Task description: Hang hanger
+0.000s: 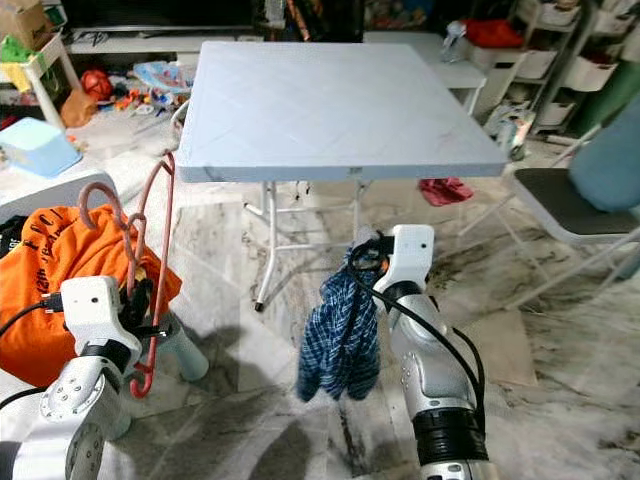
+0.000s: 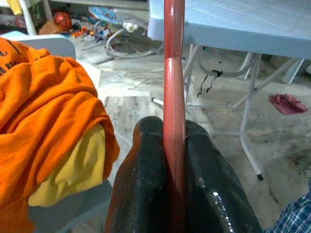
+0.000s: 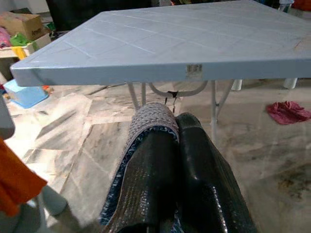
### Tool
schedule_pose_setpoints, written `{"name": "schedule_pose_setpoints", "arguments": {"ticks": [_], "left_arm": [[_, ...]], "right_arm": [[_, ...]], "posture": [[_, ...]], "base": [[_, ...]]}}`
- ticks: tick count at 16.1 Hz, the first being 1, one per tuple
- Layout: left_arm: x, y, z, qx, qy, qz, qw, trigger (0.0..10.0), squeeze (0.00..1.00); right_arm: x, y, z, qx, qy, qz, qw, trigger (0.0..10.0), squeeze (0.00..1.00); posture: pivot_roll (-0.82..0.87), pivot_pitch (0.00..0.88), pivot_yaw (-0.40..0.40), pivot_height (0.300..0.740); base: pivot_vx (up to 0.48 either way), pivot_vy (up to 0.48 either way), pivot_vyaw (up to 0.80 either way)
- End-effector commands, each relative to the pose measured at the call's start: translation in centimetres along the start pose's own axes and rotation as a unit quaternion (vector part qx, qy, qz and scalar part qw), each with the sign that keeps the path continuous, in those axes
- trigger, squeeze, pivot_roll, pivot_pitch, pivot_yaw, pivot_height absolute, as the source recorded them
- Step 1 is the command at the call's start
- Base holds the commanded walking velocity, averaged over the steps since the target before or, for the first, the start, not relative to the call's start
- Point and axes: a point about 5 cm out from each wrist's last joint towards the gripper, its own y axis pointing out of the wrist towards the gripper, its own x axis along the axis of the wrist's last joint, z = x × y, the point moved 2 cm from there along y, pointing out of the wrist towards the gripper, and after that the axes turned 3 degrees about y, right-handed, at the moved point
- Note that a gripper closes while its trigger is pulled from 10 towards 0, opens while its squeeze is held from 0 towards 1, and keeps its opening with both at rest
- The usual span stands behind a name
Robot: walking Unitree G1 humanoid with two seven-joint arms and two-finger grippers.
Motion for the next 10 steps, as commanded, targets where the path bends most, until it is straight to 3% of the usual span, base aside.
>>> {"name": "schedule_pose_setpoints", "arguments": {"ticks": [1,10], "left_arm": [[0.7,-0.1,-0.5,-0.009,0.0,-0.01,1.0,10.0,0.0],[1.7,0.8,-1.5,-0.008,-0.018,-0.025,0.999,10.0,0.0]], "right_arm": [[1.5,0.0,-0.3,-0.008,-0.011,-0.027,1.0,10.0,0.0],[3.4,1.4,0.1,-0.017,-0.014,-0.059,0.998,10.0,0.0]], "posture": [[0.02,0.0,-0.051,0.74],[0.01,0.0,-0.072,0.74]], "base": [[0.352,0.0,0.0],[0.401,0.0,0.0]]}}
